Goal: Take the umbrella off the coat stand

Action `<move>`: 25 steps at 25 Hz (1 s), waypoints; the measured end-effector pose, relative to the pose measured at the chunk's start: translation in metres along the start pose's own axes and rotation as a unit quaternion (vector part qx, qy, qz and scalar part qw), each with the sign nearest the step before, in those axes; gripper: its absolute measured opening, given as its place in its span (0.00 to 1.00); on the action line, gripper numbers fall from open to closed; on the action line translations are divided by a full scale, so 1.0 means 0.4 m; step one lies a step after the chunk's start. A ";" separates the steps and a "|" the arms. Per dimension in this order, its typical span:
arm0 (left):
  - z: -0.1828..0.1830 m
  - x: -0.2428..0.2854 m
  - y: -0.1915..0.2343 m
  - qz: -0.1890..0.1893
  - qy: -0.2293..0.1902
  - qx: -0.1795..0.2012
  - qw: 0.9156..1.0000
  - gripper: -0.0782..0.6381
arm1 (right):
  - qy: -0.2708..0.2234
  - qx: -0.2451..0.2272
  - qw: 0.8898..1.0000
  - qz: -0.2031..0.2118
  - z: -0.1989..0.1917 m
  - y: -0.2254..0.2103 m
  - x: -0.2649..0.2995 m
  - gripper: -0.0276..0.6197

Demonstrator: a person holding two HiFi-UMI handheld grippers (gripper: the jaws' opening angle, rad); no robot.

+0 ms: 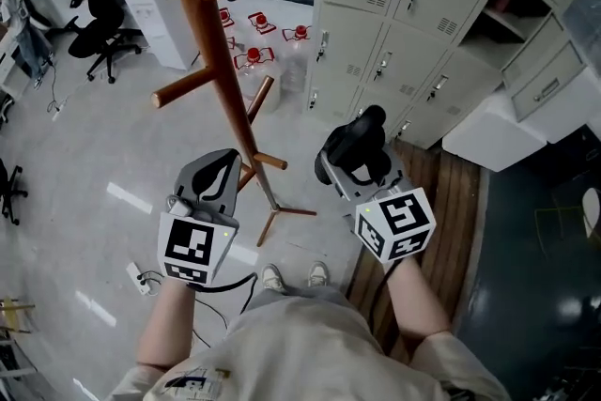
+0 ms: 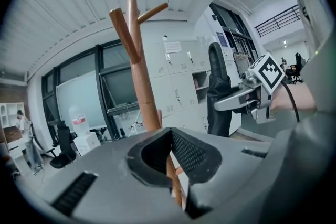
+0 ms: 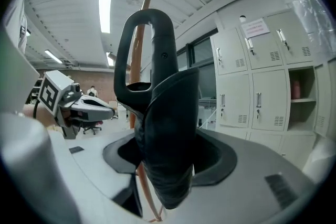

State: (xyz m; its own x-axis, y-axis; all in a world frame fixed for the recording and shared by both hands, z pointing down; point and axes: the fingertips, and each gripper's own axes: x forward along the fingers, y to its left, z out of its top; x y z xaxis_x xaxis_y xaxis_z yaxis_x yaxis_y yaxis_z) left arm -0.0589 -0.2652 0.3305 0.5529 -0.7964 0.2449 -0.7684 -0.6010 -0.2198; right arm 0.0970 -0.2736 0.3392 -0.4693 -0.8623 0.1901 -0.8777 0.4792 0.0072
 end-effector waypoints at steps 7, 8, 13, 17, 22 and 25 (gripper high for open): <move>0.156 -0.060 -0.003 0.005 -0.071 0.041 0.997 0.12 | -0.066 -0.008 0.998 0.020 0.180 0.043 -0.084 0.43; 0.174 -0.070 -0.002 0.005 -0.082 0.043 0.996 0.12 | -0.073 -0.008 0.997 0.024 0.197 0.051 -0.094 0.43; 0.207 -0.102 0.009 0.017 -0.099 0.045 0.994 0.12 | -0.087 -0.012 0.995 0.046 0.240 0.089 -0.130 0.43; 0.189 -0.112 0.011 0.025 -0.092 0.046 0.994 0.12 | -0.081 -0.017 0.995 0.059 0.232 0.110 -0.137 0.43; 0.149 -0.116 0.009 0.026 -0.084 0.024 0.996 0.12 | -0.059 -0.009 0.996 0.072 0.184 0.128 -0.124 0.43; 0.125 -0.120 -0.002 0.028 -0.073 0.018 0.997 0.12 | -0.050 0.009 0.996 0.080 0.153 0.135 -0.118 0.43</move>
State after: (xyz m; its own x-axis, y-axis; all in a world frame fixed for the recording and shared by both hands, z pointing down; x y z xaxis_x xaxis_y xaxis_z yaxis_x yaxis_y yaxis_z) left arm -0.0687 -0.2297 0.2716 0.5523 -0.8286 0.0918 -0.7888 -0.5551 -0.2640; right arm 0.0660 -0.2171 0.2704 -0.6094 -0.7877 0.0897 -0.7923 0.6092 -0.0327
